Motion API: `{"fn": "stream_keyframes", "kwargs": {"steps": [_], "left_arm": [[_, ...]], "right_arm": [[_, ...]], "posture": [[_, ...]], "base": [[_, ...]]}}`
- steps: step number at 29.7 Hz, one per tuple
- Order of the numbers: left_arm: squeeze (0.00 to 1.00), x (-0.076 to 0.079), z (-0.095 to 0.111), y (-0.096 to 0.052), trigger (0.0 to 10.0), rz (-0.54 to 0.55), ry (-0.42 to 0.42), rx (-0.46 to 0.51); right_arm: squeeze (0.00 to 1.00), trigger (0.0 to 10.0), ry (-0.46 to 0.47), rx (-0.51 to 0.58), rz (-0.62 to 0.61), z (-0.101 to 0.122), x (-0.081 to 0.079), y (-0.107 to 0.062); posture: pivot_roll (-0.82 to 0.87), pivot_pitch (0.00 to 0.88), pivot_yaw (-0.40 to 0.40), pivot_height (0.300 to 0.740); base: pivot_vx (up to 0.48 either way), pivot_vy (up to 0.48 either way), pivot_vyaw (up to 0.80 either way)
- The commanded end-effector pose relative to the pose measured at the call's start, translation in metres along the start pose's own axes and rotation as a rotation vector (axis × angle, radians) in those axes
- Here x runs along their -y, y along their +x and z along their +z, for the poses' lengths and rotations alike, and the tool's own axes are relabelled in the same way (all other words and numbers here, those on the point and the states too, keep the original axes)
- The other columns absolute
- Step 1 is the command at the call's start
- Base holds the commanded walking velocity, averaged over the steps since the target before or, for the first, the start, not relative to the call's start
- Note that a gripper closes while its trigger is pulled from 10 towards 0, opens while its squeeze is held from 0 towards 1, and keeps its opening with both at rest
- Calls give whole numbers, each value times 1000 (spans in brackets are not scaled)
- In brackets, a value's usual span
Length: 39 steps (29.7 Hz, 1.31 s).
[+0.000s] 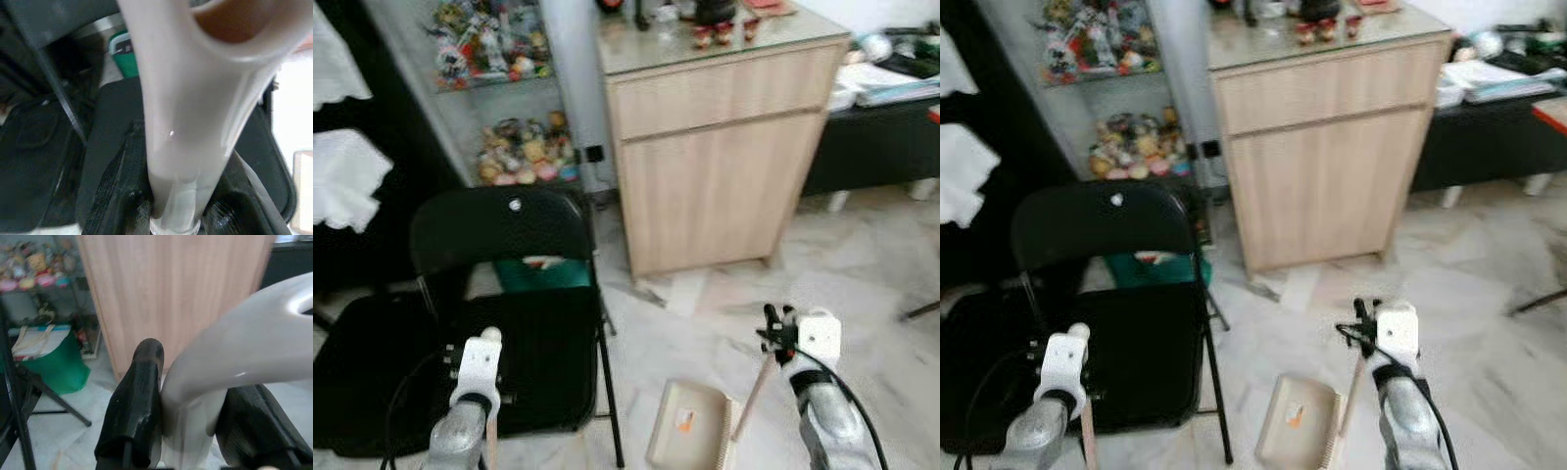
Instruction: Sweep floor
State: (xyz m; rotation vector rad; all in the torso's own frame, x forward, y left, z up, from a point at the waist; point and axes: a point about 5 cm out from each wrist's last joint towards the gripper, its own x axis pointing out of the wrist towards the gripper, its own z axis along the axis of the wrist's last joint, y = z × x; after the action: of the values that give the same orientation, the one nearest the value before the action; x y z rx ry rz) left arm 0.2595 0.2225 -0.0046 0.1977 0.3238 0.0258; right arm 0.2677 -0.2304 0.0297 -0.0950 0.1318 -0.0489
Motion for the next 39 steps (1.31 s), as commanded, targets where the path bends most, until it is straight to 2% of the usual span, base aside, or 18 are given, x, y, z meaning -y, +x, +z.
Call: {"fn": "stream_keyframes", "kwargs": {"steps": [1, 12, 21, 25, 30, 31, 33, 35, 37, 39], "left_arm": [[0, -11, -6, -4, 10000, 26, 8, -21], [0, -6, 0, 0, 10000, 2, 12, -2], [0, 2, -2, -1, 10000, -40, 7, -8], [0, 3, -3, -2, 10000, -48, 6, -12], [0, 3, -5, -3, 10000, -57, 12, -24], [0, 3, -5, -3, 10000, -57, 12, -24], [0, 3, -5, -2, 10000, -60, 12, -26], [0, 3, -5, -2, 10000, -60, 12, -26], [0, 3, -5, -2, 10000, -62, 13, -24], [0, 3, -4, -2, 10000, -63, 13, -21]], "right_arm": [[0, 10000, 25, 16, 32, 3, -13, 4], [0, 10000, 22, 7, 27, 2, -11, 2], [0, 10000, 10, -27, 2, -5, -5, -1], [0, 10000, 2, -52, -32, -10, 4, -6], [0, 10000, -51, -146, -132, -25, 23, -16], [0, 10000, -51, -146, -132, -25, 23, -16], [0, 10000, -63, -163, -211, -29, 36, -22], [0, 10000, -63, -163, -211, -29, 36, -22], [0, 10000, -72, -154, -287, -27, 47, -26], [0, 10000, -87, -148, -321, -25, 52, -27]], "posture": [[-134, 0, 123, 740], [-136, 0, 125, 740], [-133, 0, 124, 740], [-135, 0, 126, 740], [-138, 0, 129, 740], [-138, 0, 129, 740], [-142, 0, 134, 740], [-142, 0, 134, 740], [-142, 0, 135, 740], [-142, 0, 137, 740]], "base": [[0, 0, 800], [0, 0, 800], [0, 0, 163], [0, 0, 0], [0, 0, 0], [0, 0, 0], [0, 0, 0], [0, 0, 0], [0, 0, 0], [0, 0, 0]]}}
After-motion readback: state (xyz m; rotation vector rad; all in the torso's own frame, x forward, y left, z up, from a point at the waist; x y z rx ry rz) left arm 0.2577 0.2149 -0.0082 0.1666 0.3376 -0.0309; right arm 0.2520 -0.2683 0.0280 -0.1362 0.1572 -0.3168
